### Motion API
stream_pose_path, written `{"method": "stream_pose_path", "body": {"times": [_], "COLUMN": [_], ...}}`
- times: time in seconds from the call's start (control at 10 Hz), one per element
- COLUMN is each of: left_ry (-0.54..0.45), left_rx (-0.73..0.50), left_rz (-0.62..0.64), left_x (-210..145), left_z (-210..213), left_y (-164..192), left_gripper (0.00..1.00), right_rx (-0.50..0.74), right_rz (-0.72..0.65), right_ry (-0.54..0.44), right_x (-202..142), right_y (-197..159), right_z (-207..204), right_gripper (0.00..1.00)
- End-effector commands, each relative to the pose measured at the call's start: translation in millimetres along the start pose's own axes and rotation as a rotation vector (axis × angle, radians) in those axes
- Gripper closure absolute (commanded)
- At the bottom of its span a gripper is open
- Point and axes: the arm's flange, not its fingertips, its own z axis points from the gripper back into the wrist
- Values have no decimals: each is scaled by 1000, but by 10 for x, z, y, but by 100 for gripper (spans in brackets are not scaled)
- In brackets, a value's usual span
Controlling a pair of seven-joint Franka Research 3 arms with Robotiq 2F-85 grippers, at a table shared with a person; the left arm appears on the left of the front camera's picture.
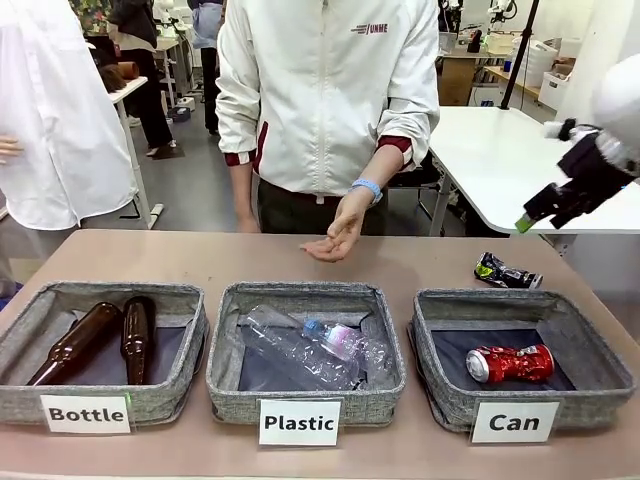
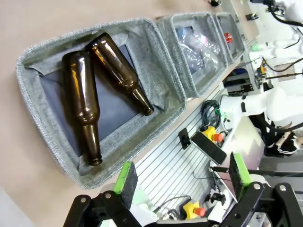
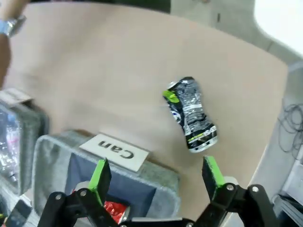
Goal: Sort the can waste into the basket.
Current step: Pick up the can waste from the table and place it in the right Fabric basket.
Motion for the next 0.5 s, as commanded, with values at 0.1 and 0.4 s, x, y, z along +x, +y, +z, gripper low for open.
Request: {"method": "stream_pose_path", "body": {"times": [0.1,0.4], "left_ry": [2,2], "left_rx": [10,10], "left_rz": [-17,-17], "left_x": [-29,-29], "left_z": [14,14], "left_y": [17,17], "left_gripper": [0,0], "right_rx": [-69,-152], "right_rz": [7,-11], "right_ry": [119,159], "right_x": [263,313], "right_y": [-50,-65], "right_z": [-392,-962], "right_gripper": [0,0]}}
